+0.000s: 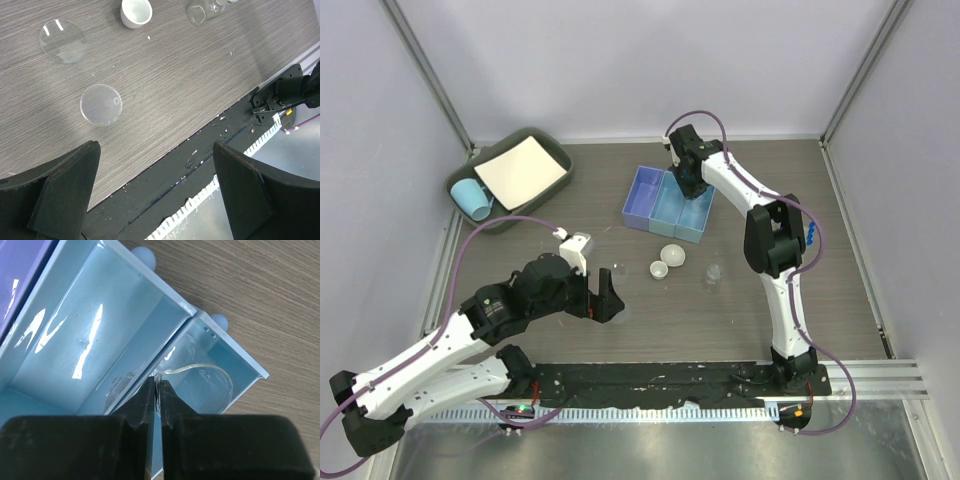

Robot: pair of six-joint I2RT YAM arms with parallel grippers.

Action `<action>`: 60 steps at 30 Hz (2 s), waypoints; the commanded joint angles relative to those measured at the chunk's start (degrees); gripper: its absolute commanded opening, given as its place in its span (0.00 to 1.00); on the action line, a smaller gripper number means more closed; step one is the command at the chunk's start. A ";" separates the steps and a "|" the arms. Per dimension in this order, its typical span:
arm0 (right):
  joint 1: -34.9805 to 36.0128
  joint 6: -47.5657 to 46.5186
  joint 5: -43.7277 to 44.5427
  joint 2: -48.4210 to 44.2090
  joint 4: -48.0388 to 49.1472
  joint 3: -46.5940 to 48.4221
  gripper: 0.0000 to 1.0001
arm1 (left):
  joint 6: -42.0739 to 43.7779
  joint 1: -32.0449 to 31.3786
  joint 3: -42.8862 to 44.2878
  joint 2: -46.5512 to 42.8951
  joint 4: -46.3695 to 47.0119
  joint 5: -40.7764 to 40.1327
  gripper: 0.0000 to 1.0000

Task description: Organize the chemistry lab equipment

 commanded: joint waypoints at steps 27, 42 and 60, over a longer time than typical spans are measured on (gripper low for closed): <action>3.61 9.61 -10.10 -30.42 2.42 -12.49 0.53 | 1.13 0.22 0.10 1.16 0.78 -0.17 1.00; 15.55 17.78 24.14 -51.44 2.17 -40.02 0.94 | 0.61 0.22 -0.34 0.02 0.34 -0.61 1.00; 13.19 25.26 18.21 -54.79 1.81 -48.02 0.99 | 0.08 0.30 -0.96 -0.86 0.25 -0.97 1.00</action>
